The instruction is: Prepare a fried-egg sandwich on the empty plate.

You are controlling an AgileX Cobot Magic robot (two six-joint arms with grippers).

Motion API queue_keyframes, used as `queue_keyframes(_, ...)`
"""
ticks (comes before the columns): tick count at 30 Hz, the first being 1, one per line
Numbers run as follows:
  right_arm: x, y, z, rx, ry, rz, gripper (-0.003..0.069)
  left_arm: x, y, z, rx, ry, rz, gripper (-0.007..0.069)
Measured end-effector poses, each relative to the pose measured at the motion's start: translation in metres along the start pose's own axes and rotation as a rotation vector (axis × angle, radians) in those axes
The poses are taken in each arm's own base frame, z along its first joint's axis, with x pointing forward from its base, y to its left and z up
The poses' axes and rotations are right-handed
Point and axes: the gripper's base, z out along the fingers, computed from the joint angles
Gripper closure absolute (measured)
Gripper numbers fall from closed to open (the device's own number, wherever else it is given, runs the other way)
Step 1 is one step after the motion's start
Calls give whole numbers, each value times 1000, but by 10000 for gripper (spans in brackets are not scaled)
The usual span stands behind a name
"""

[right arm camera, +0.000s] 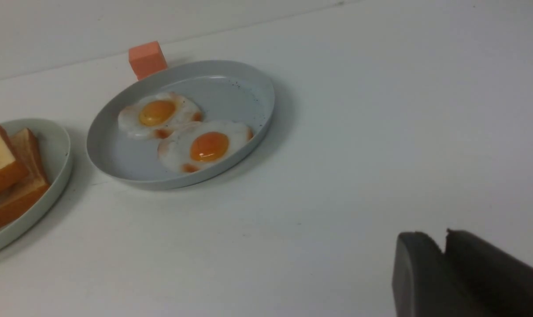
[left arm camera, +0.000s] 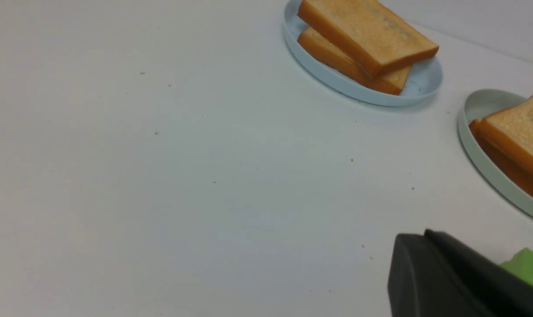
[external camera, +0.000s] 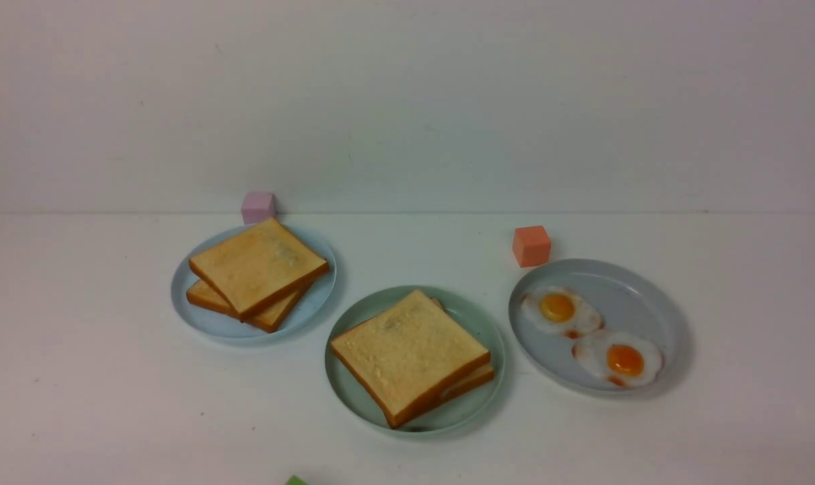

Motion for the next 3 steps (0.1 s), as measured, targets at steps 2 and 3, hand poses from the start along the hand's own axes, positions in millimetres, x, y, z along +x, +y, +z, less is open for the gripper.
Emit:
queue_keyframes(2, 0, 0, 0, 0, 0, 0, 545, 0, 0, 0, 0, 0, 0, 606)
queue_keyframes(3, 0, 0, 0, 0, 0, 0, 542, 0, 0, 0, 0, 0, 0, 606)
